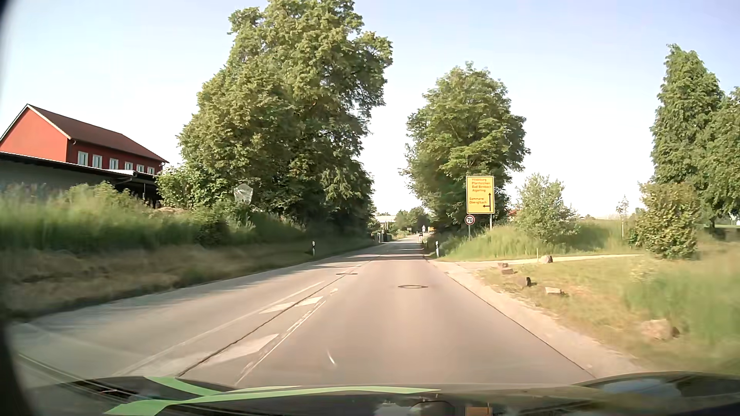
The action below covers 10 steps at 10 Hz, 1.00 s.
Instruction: Follow the waypoints while adhering to traffic rules and regulations
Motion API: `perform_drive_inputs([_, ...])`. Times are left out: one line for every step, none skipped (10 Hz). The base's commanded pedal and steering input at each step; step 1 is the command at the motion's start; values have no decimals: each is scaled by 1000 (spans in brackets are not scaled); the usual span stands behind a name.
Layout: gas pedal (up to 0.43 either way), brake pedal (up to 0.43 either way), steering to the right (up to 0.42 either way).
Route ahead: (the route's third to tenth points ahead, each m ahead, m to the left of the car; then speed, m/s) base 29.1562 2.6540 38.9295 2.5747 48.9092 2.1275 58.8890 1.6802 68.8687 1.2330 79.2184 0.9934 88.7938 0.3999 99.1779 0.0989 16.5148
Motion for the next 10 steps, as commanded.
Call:
perform_drive_inputs([28,0,0])
perform_drive_inputs([39,0,0])
perform_drive_inputs([28,0,0])
perform_drive_inputs([8,0,0])
perform_drive_inputs([0,0,0])
perform_drive_inputs([0,0,0])
perform_drive_inputs([0,0,0])
perform_drive_inputs([0,0,0])
perform_drive_inputs([0,0,0])
perform_drive_inputs([0,0,0])
